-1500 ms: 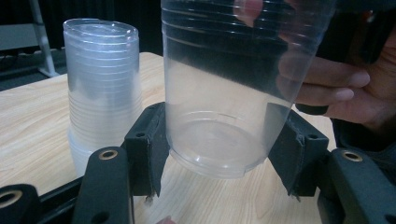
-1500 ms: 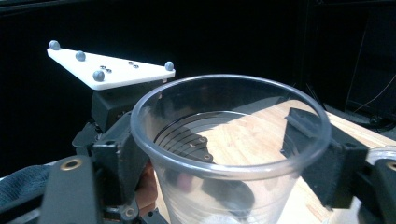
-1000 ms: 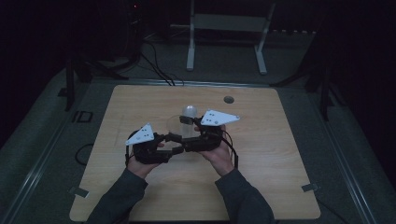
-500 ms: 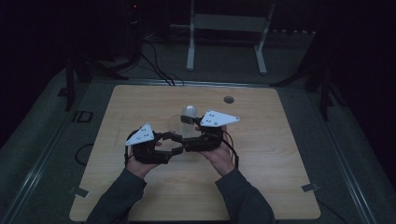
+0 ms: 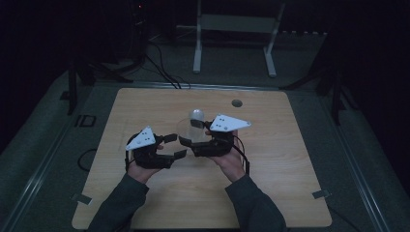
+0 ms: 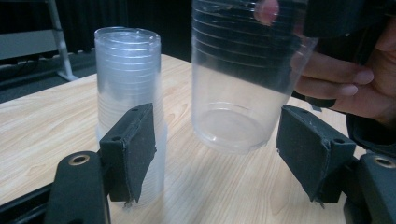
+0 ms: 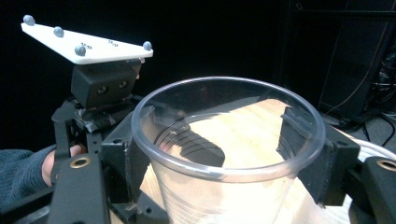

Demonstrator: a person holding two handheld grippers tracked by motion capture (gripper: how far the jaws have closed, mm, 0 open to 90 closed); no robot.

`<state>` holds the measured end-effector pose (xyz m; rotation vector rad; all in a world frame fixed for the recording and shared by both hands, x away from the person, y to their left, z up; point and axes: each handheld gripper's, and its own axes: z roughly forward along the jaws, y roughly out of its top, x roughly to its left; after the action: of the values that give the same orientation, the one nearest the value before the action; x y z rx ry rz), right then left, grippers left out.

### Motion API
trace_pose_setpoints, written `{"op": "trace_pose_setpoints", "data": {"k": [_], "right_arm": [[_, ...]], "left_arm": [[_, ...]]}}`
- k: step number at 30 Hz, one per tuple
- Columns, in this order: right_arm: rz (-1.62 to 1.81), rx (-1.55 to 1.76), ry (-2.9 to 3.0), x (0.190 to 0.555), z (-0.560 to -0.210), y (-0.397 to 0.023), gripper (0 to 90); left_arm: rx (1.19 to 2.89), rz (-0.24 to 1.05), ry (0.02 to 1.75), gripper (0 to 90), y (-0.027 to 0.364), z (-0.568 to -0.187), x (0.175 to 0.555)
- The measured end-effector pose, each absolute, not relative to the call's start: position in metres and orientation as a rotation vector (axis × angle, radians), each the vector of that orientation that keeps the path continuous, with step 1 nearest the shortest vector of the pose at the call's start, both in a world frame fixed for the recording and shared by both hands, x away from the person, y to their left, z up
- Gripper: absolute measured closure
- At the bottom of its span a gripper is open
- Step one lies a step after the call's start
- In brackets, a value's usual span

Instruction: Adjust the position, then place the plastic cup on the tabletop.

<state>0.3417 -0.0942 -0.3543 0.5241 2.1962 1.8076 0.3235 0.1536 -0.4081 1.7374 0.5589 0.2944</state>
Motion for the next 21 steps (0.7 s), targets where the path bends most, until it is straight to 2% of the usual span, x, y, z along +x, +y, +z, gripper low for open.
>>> {"op": "trace_pose_setpoints", "data": {"k": [21], "right_arm": [[1.731,0.549,2.196,0.339,-0.365,-0.109,27.3]], "left_arm": [[1.723,0.321,0.598,28.6,0.162,-0.408,0.325]]}}
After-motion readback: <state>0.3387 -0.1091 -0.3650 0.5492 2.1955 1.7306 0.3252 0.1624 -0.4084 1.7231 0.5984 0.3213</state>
